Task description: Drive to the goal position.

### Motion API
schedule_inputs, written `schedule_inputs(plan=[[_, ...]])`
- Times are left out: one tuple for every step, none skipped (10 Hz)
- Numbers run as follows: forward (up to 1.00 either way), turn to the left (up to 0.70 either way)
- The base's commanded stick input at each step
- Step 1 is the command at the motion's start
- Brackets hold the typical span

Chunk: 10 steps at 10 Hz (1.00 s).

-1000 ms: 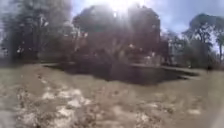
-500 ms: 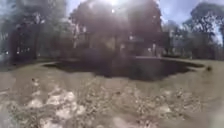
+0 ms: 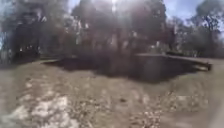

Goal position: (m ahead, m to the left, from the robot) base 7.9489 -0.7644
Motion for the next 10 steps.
schedule_inputs(plan=[[0.7, 0.0], [0.7, 0.0], [0.7, 0.0], [0.7, 0.0], [0.7, 0.0], [0.7, 0.0], [0.7, 0.0], [0.7, 0.0], [0.7, 0.0], [0.7, 0.0]])
